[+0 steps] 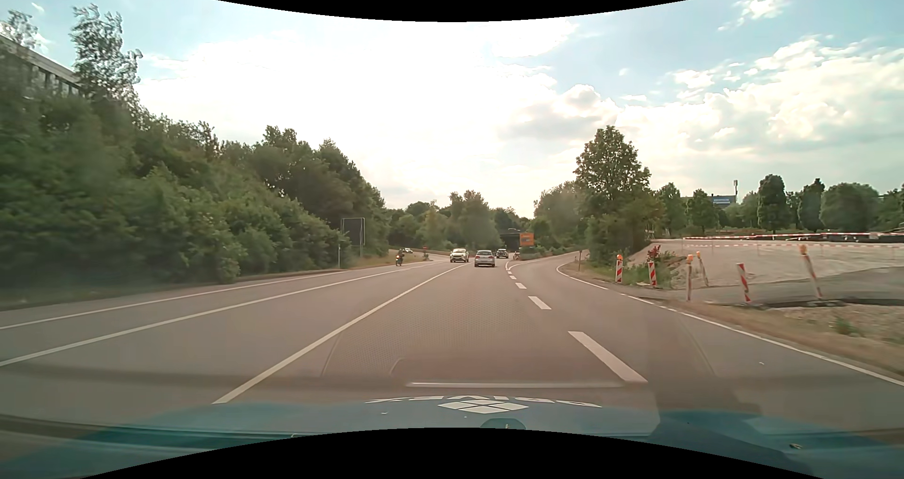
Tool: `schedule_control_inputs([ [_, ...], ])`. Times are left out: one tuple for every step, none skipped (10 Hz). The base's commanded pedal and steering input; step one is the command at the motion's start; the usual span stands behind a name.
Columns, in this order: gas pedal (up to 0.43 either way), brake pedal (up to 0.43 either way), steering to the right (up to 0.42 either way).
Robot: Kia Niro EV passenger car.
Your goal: Follow the waypoints while adhering to traffic rules and regulations
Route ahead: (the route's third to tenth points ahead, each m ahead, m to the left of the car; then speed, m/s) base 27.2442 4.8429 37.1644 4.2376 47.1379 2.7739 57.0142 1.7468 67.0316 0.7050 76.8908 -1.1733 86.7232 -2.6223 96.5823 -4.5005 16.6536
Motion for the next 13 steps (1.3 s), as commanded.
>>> schedule_control_inputs([
  [0.169, 0.000, 0.007],
  [0.169, 0.000, 0.007],
  [0.169, 0.000, 0.007],
  [0.169, 0.000, 0.008],
  [0.169, 0.000, 0.008],
  [0.169, 0.000, 0.008],
  [0.169, 0.000, 0.008],
  [0.169, 0.000, 0.009],
  [0.169, 0.000, 0.009],
  [0.169, 0.000, 0.009],
  [0.169, 0.000, 0.009],
  [0.169, 0.000, 0.009],
  [0.169, 0.000, 0.010],
])
